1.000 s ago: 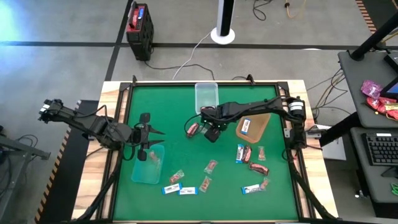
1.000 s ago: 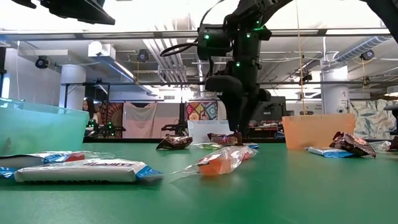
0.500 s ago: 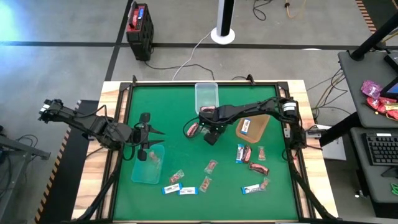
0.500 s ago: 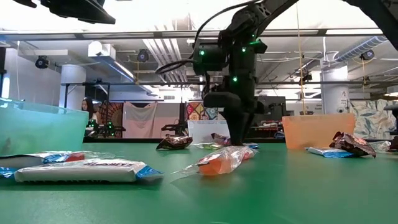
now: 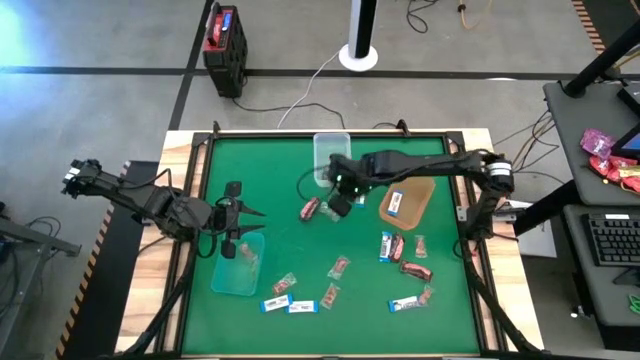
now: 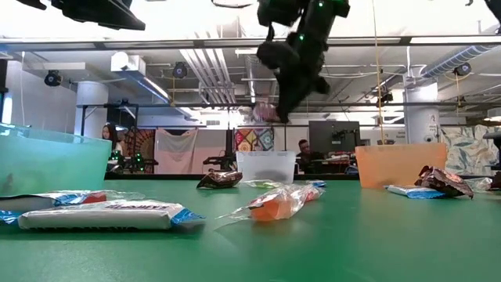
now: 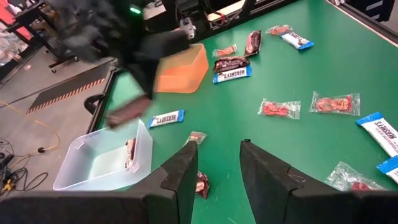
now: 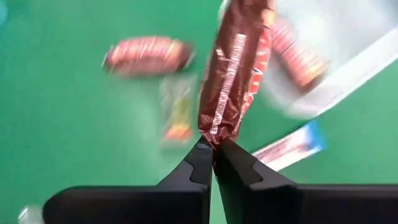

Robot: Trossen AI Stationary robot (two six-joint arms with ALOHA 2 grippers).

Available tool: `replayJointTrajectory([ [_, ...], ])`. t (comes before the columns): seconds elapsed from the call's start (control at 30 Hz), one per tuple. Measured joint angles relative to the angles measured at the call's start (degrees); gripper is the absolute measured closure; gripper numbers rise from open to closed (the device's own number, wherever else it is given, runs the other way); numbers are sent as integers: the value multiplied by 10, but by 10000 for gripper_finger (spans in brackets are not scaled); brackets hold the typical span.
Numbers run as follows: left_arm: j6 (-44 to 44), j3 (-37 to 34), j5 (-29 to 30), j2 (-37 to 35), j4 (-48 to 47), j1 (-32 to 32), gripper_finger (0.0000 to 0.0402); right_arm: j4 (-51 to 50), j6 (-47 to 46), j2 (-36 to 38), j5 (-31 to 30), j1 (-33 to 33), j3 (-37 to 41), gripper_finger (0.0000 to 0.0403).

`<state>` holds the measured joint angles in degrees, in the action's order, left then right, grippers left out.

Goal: Sort candy by brand, put in halloween buckets
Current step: Put the brown chocolate into the top transparent bin

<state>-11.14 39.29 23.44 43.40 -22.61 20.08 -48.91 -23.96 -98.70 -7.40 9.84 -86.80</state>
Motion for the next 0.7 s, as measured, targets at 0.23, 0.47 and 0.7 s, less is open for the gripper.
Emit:
replayJointTrajectory([
  [0.23,-2,0,0,0,7,0,297,44,239,-5,-124,56,-27,394],
  [0.47,-2,0,0,0,8,0,297,84,491,-34,-159,101,-29,394],
  [0.7,-2,0,0,2,8,0,297,104,533,-60,-167,133,-28,392],
])
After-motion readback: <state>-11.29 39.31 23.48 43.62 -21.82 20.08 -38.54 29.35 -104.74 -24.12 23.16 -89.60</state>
